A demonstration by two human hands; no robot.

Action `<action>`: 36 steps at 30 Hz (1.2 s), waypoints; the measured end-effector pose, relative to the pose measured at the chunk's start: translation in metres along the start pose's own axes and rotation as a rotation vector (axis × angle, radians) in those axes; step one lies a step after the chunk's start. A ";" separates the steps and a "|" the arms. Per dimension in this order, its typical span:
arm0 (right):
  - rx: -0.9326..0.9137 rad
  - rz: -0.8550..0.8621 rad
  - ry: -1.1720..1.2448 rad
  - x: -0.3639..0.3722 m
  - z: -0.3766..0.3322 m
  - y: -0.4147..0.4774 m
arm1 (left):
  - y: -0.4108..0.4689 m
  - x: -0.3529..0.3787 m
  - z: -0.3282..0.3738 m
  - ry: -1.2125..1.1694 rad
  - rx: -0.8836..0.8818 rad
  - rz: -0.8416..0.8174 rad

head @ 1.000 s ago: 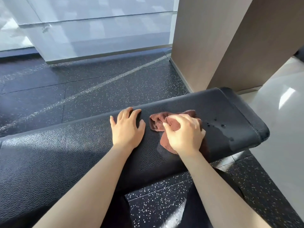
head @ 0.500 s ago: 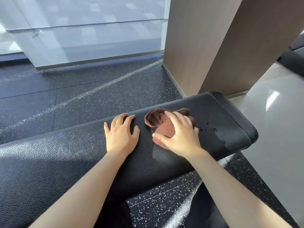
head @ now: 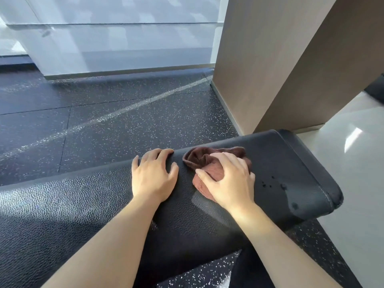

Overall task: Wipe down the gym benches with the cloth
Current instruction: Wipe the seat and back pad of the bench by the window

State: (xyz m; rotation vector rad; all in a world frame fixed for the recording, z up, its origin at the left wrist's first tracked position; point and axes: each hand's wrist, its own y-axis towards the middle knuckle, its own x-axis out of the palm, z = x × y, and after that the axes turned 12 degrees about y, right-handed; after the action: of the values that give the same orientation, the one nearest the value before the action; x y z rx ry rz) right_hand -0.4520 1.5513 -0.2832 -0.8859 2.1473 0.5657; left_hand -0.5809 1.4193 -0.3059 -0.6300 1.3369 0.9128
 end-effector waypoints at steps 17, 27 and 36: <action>0.090 -0.020 0.013 0.017 -0.020 0.057 | 0.002 0.000 -0.001 0.012 0.018 -0.006; 0.163 0.138 0.014 -0.031 0.037 0.022 | 0.002 -0.001 0.050 -0.054 0.119 -0.024; 0.156 0.130 0.030 -0.027 0.042 0.094 | 0.007 0.014 0.077 -0.007 0.162 0.019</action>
State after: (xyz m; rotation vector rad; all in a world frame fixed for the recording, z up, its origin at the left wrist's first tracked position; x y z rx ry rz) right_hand -0.4887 1.6511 -0.2777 -0.6782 2.2533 0.4440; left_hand -0.5452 1.4897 -0.3069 -0.4895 1.3966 0.8123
